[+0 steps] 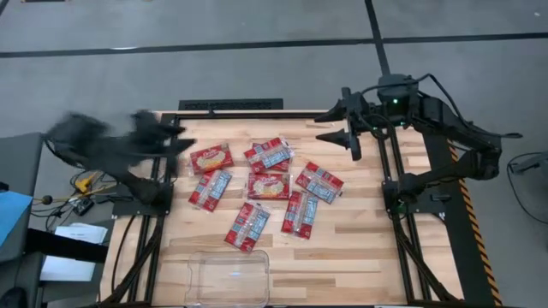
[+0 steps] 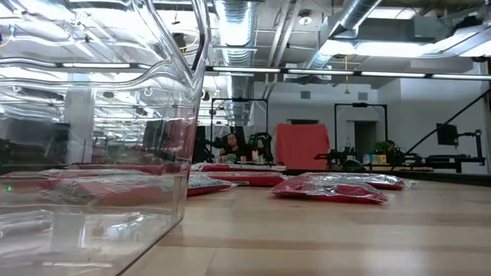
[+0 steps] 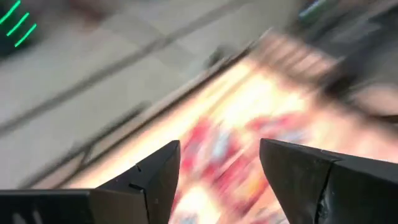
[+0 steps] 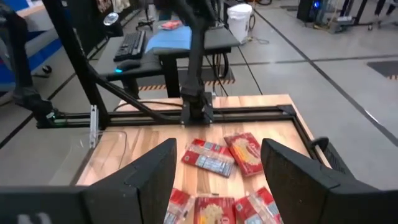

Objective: Sort popcorn bags into baskets
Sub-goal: Put the red popcorn bag into the transparent bin

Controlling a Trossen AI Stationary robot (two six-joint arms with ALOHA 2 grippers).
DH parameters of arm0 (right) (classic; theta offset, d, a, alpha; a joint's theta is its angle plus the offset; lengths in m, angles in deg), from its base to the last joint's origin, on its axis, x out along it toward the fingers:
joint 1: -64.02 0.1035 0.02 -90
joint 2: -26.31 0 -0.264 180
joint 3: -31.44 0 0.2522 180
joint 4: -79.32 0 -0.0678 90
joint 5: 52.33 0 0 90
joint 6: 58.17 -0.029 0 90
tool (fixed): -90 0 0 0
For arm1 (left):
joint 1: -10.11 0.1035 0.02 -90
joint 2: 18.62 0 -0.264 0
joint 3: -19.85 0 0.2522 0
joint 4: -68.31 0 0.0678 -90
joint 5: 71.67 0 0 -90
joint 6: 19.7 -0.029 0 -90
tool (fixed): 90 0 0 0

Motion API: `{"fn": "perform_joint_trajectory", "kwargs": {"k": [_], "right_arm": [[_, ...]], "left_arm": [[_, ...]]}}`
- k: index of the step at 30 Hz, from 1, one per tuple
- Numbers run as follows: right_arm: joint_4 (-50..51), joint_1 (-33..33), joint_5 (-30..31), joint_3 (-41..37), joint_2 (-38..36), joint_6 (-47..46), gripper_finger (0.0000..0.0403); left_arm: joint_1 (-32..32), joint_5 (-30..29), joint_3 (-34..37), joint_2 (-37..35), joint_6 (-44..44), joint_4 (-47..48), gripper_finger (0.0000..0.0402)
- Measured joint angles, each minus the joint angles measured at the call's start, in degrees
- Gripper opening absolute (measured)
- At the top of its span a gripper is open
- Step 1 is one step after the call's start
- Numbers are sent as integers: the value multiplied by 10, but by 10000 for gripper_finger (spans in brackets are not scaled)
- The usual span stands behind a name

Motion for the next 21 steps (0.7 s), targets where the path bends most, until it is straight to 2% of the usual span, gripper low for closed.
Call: {"fn": "perform_joint_trajectory", "kwargs": {"k": [1,3,5,8,10,11,15,18,21], "right_arm": [[5,-2,0,0,2,-3,260],[8,-3,0,0,8,-15,260],[17,-7,0,0,14,-22,260],[29,-8,0,0,16,-29,260],[42,-8,0,0,16,-29,260],[48,-8,0,0,19,-29,260],[78,-6,0,-1,20,-34,260],[95,-5,1,-1,21,-34,260],[100,-5,1,-1,25,-34,260]], "left_arm": [[31,29,22,9,22,10,212],[93,105,65,4,13,-1,213],[159,192,123,-11,-52,-60,213],[246,322,221,-18,-164,-202,213],[308,406,288,-22,-219,-242,213],[343,422,318,-30,-232,-246,213],[445,422,449,-49,-294,-237,213],[470,438,531,-73,-352,-244,213],[467,416,590,-90,-387,-240,213]]}}
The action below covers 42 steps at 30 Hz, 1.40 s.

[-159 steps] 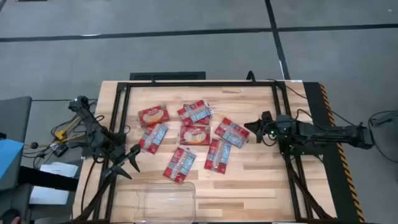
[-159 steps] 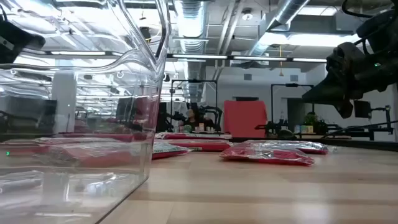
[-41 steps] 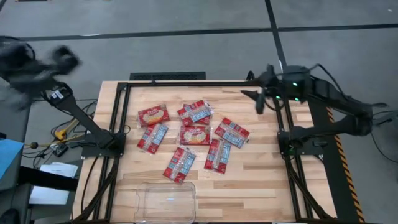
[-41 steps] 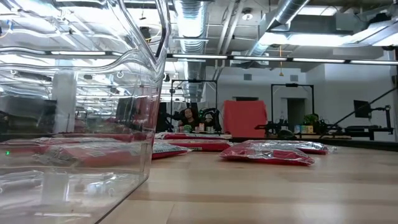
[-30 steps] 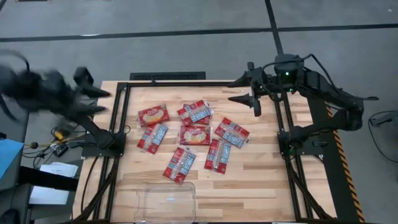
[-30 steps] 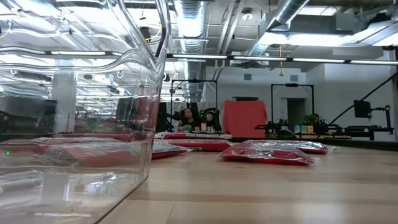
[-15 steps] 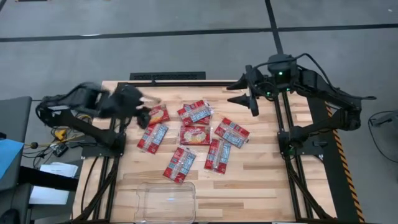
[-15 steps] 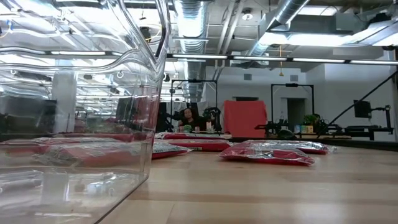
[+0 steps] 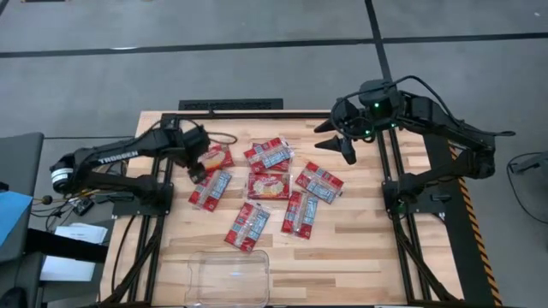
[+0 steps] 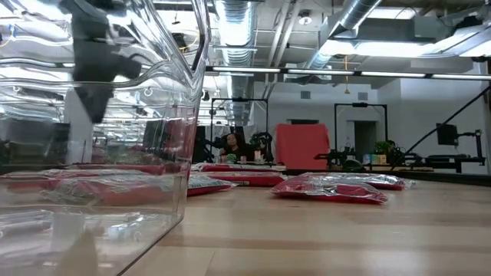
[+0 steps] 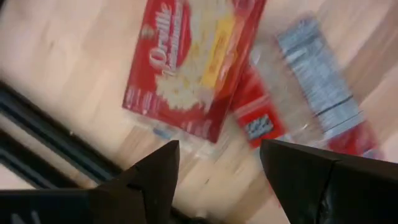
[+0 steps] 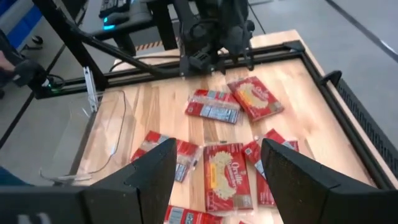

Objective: Sort popcorn bags into baskets
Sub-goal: Put the red popcorn bag into the transparent bin

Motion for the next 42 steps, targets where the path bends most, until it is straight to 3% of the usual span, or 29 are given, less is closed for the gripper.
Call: {"fn": "perform_joint_trajectory", "kwargs": {"k": [7,16,25,33,40,42], "right_arm": [[-3,-3,0,0,21,9,260],[5,-5,-1,0,45,24,260],[4,-6,-1,0,48,47,260],[7,-9,-1,0,48,54,260],[7,-9,-2,0,48,66,260],[7,-9,-2,0,47,70,260]], "left_arm": [[-55,-63,36,-12,-12,-22,213],[-145,-50,37,-7,-29,-29,213],[-156,-36,38,69,-35,-28,213],[-154,-44,38,83,-30,-30,214],[-144,-98,24,-1,37,-41,214],[-144,-83,23,-53,107,-136,213]]}}
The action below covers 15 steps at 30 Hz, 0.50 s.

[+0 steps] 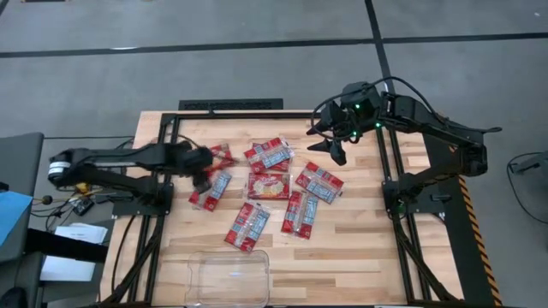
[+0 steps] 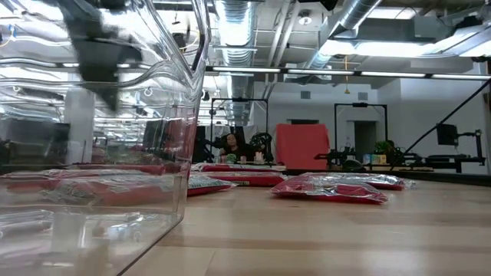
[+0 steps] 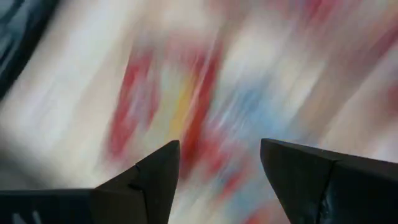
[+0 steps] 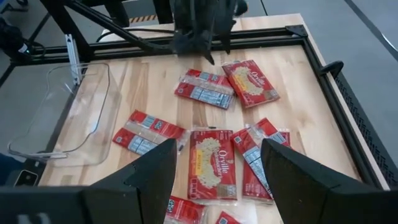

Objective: Sort popcorn bags into baskets
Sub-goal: Put the red popcorn bag into the transparent bin

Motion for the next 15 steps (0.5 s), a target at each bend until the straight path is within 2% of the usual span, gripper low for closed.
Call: {"fn": "perform_joint_trajectory", "kwargs": {"k": [4,8,10,12,15], "right_arm": [[-3,0,0,0,0,7,260],[-5,0,-1,0,0,9,260],[-5,0,-1,0,0,3,260],[-5,0,-1,0,0,-3,260],[-5,0,-1,0,0,-11,260]], "left_arm": [[-2,41,28,-91,28,-217,211],[5,72,116,-169,43,-450,210],[12,47,161,-221,60,-446,210],[13,7,188,-265,73,-358,210],[12,-27,194,-290,75,-234,210]]}}
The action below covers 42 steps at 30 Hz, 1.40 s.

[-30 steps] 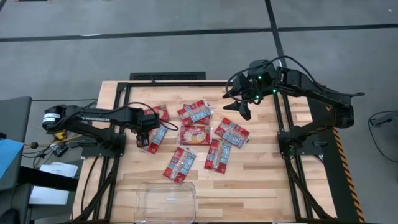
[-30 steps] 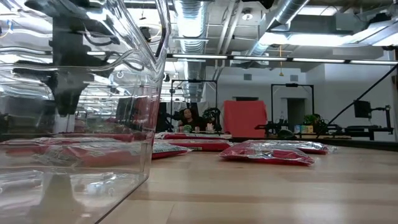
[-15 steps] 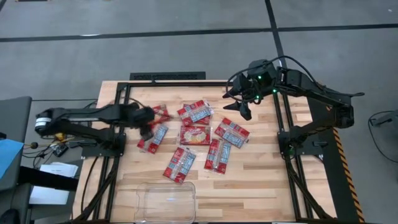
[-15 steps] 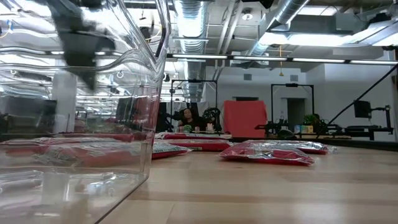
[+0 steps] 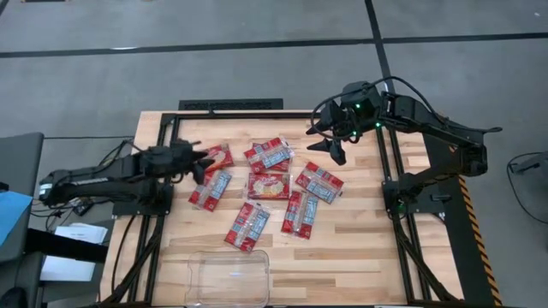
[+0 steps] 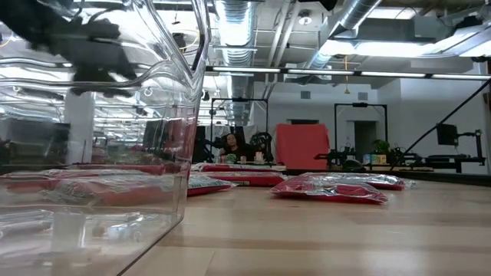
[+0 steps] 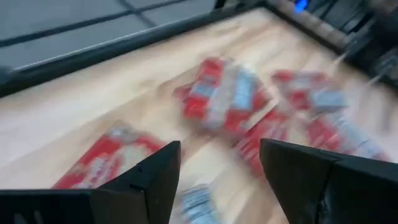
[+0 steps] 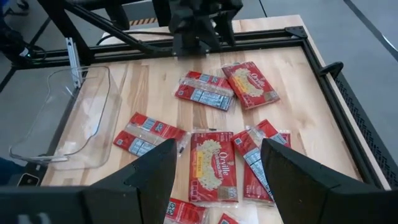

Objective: Sort popcorn bags into baskets
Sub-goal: Put the red popcorn bag into the transparent bin

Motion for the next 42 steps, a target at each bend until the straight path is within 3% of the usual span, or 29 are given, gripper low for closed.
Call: {"fn": "perform_joint_trajectory", "kwargs": {"k": [3,8,15,21,29,36,42], "right_arm": [[-2,0,0,0,0,-9,260],[-2,0,0,0,0,-13,260],[-1,0,2,0,0,-21,260],[-9,0,2,-5,0,-20,260],[-10,0,6,-43,0,-23,260],[-16,-5,4,-53,0,-24,260],[-17,-15,2,-53,0,-24,260]], "left_arm": [[-3,-16,-2,3,-38,48,210],[-3,-5,-2,77,-86,76,216],[-4,-38,-3,248,-100,65,243],[-4,-32,-33,369,-116,33,249],[-17,-101,-97,448,-179,16,249],[-19,-80,-99,525,-189,-78,249],[-15,-155,-114,585,-197,-74,249]]}}
